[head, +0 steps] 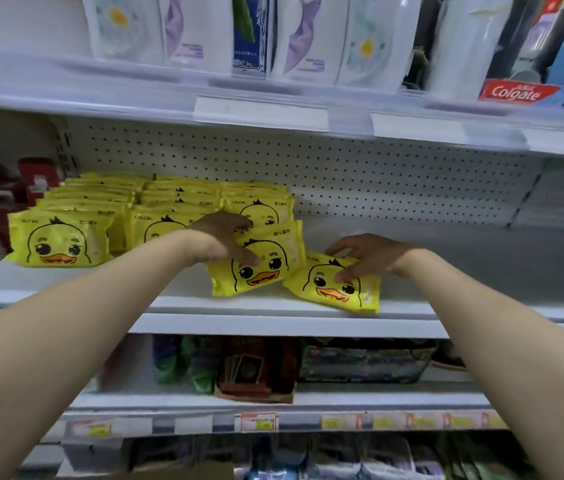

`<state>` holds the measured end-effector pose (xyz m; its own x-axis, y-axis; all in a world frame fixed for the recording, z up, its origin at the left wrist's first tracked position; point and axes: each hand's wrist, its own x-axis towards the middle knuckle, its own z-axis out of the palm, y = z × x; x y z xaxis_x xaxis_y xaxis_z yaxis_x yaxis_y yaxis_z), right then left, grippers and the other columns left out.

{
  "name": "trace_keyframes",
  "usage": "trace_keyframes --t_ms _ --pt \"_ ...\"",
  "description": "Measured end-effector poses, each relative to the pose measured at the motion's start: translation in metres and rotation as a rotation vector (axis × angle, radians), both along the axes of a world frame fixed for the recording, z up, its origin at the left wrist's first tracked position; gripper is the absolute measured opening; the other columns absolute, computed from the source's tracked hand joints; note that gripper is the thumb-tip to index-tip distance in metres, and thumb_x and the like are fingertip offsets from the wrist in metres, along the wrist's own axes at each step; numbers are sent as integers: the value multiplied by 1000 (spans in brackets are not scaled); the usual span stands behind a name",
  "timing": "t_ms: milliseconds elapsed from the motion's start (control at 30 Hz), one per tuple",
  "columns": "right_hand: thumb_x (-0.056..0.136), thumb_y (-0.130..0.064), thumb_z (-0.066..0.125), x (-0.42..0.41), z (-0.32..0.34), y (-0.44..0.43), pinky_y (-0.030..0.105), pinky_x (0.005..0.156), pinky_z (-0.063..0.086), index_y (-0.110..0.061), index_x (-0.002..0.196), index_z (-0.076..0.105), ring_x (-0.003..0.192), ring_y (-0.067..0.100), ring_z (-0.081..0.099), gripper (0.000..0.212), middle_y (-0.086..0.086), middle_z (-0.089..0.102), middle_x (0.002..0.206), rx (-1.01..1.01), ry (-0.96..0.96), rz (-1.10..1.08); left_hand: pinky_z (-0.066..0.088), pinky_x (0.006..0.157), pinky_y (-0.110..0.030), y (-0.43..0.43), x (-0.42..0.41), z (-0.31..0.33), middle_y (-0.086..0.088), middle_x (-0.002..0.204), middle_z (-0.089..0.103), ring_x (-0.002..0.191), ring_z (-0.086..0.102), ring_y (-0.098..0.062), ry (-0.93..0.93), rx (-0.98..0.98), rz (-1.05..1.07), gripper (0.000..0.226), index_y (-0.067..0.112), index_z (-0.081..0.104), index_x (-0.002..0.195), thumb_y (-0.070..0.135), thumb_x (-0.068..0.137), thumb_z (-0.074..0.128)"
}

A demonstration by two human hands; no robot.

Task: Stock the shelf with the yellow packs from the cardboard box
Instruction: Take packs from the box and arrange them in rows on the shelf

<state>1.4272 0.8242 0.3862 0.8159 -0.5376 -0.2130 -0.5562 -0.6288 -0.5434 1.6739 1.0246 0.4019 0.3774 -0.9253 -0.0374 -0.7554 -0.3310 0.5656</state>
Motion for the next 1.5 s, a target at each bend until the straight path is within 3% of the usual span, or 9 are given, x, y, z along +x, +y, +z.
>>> trace_keyframes --t_ms 100,267,433,600,767,1000,1067,1200,1500 --pt "80 -25 83 9 -6 -5 29 103 45 -31 134 53 126 14 53 62 0 59 132 25 -2 -8 39 111 -37 -5 9 -7 5 146 47 131 46 -22 4 13 13 90 26 48 142 46 64 87" --pt "85 -5 75 40 4 28 20 95 51 -30 115 62 115 9 61 41 -1 64 125 152 -564 40 37 109 -32 -5 12 -15 6 143 50 131 46 -19 51 -35 -27 86 24 48 143 42 68 86" --pt "86 -20 76 81 1 55 36 98 51 -35 100 69 109 13 64 21 -13 69 111 -43 -555 88 48 93 -31 3 13 -21 2 117 65 109 60 -18 144 -151 -19 57 32 61 120 35 69 86" --pt "87 -19 75 85 5 64 17 87 46 -24 97 73 96 -4 64 11 -15 70 100 -13 -577 3 47 75 -24 27 11 -25 3 86 69 80 64 -11 445 -392 -24 31 24 59 102 14 80 79" --pt "81 -23 82 88 4 70 32 92 55 -20 81 76 91 12 71 6 -4 77 88 20 -577 -73 49 79 -25 28 10 -27 12 79 70 79 64 -8 336 -418 12 13 20 67 84 15 81 79" --pt "85 -19 77 62 8 43 29 87 53 -3 91 74 91 17 68 17 1 74 91 -11 -641 -304 45 50 -18 37 47 -9 6 71 71 56 62 2 84 -360 231 12 12 66 83 22 89 68" --pt "86 -16 76 54 6 38 21 83 53 -2 93 73 86 9 68 16 0 74 90 53 -673 -284 43 53 -17 33 45 -10 7 80 70 68 62 -4 149 -456 197 6 14 63 87 18 89 67" --pt "86 -12 76 71 4 48 7 69 47 -7 86 72 69 -9 65 7 -8 71 79 57 -674 -198 43 87 -21 7 19 -14 14 103 68 103 59 0 231 -430 -67 9 23 67 90 27 85 74" --pt "83 -13 78 83 0 47 19 82 50 -19 73 72 80 3 68 14 -14 73 71 131 -726 -128 48 89 -31 -21 15 -29 5 86 73 85 66 -8 363 -466 -77 14 21 69 85 14 79 79"
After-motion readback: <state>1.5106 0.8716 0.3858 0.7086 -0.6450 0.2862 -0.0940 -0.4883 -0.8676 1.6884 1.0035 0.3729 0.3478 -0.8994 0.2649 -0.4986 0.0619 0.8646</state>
